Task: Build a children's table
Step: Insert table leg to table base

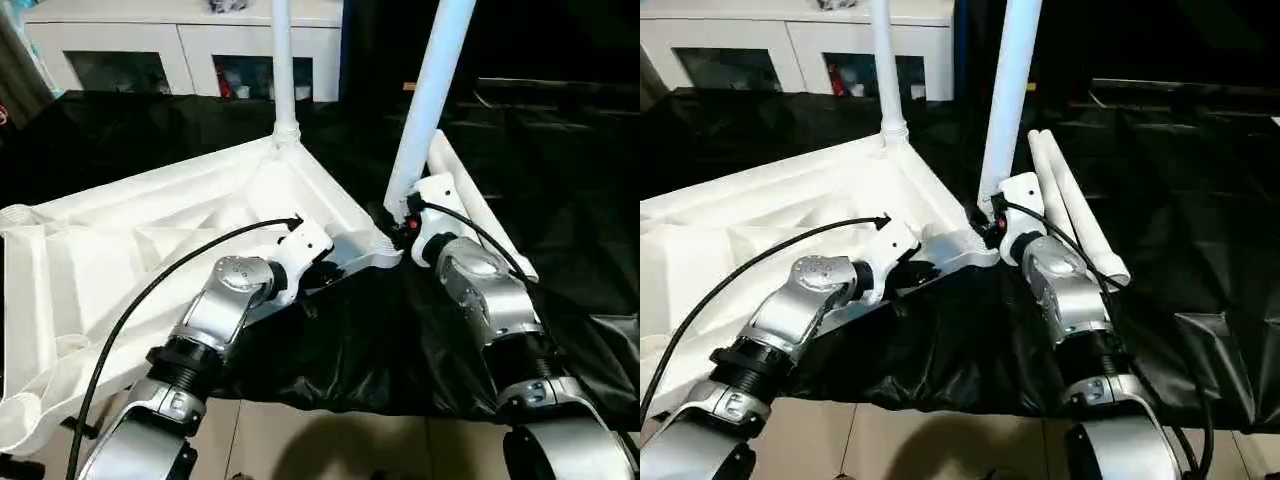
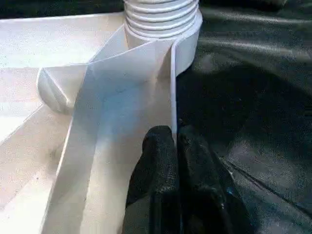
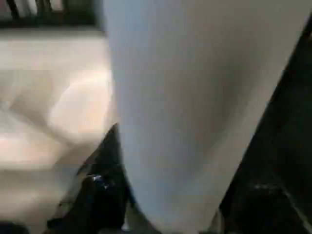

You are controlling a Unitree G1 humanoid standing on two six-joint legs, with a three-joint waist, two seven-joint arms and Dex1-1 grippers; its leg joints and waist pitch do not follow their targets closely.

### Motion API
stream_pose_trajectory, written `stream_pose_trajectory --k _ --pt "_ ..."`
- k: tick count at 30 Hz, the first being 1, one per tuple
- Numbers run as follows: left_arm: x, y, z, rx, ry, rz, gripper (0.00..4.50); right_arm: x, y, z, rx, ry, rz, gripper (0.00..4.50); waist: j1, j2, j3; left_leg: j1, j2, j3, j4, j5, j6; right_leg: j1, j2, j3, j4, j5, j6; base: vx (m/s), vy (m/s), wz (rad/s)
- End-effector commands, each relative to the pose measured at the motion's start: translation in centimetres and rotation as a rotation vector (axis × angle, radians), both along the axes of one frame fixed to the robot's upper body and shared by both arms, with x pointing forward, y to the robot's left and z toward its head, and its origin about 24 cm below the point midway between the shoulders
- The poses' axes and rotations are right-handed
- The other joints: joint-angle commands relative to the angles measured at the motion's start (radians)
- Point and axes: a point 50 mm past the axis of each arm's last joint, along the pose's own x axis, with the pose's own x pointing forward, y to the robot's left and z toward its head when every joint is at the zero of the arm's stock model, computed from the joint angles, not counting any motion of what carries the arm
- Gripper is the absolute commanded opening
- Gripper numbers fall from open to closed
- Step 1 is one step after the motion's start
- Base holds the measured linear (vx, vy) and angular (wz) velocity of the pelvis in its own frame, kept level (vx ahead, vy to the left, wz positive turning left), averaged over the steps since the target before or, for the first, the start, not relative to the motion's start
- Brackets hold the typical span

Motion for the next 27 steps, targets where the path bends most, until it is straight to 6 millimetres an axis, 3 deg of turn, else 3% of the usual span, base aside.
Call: stream_pose_trajectory --k 1,2,7,8,11,15,27 --pt "-0.2 -1.6 2.0 -0.049 -0.055 -0.106 0.00 -1.8 0.5 -4.3 -0.029 0.205 0.044 2.67 0.010 0.001 -0.066 -0.009 0.017 0.009 -0.079 -0.089 0.060 0.063 -0.037 0.025 -0.051 -0.092 -0.279 0.000 0.000 0.00" --pt "-0.4 -1.4 1.9 -0.039 -0.045 -0.132 0.00 -1.8 0.6 -4.1 -0.031 0.197 0.074 2.93 0.012 0.002 -0.067 -0.010 0.016 0.009 -0.076 -0.067 0.069 0.064 -0.037 0.024 -0.047 -0.058 -0.285 0.000 0.000 0.00" --pt "-0.6 -0.9 1.8 -0.022 -0.033 -0.161 0.00 -2.1 0.7 -3.4 -0.026 0.175 0.146 3.42 0.018 0.000 -0.071 -0.007 0.014 0.012 -0.068 -0.017 0.099 0.068 -0.036 0.023 -0.038 0.031 -0.313 0.000 0.000 0.00" --pt "-0.6 -0.7 1.8 -0.016 -0.031 -0.171 0.00 -2.2 0.6 -3.2 -0.031 0.169 0.168 3.49 0.019 0.004 -0.073 -0.007 0.013 0.012 -0.067 -0.013 0.104 0.068 -0.036 0.023 -0.036 0.041 -0.319 0.000 0.000 0.00" --pt "-0.5 -0.2 1.8 -0.005 -0.027 -0.193 0.00 -2.5 0.4 -2.8 -0.047 0.149 0.226 3.77 0.023 0.003 -0.071 -0.005 0.016 0.012 -0.068 -0.040 0.105 0.067 -0.036 0.022 -0.039 0.011 -0.312 0.000 0.000 0.00" --pt "-0.5 0.6 1.9 0.011 -0.024 -0.255 0.00 -3.5 -0.2 -2.0 -0.071 0.130 0.360 3.77 0.030 0.003 -0.070 -0.005 0.016 0.011 -0.069 -0.048 0.099 0.069 -0.036 0.023 -0.040 -0.005 -0.300 0.000 0.000 0.00" --pt "-0.6 2.4 2.0 0.034 0.015 -0.423 0.00 -5.8 -1.3 -0.8 -0.137 0.052 0.588 3.77 0.052 0.002 -0.074 -0.004 0.017 0.013 -0.064 -0.023 0.104 0.067 -0.036 0.023 -0.030 0.052 -0.312 0.000 0.000 0.00"
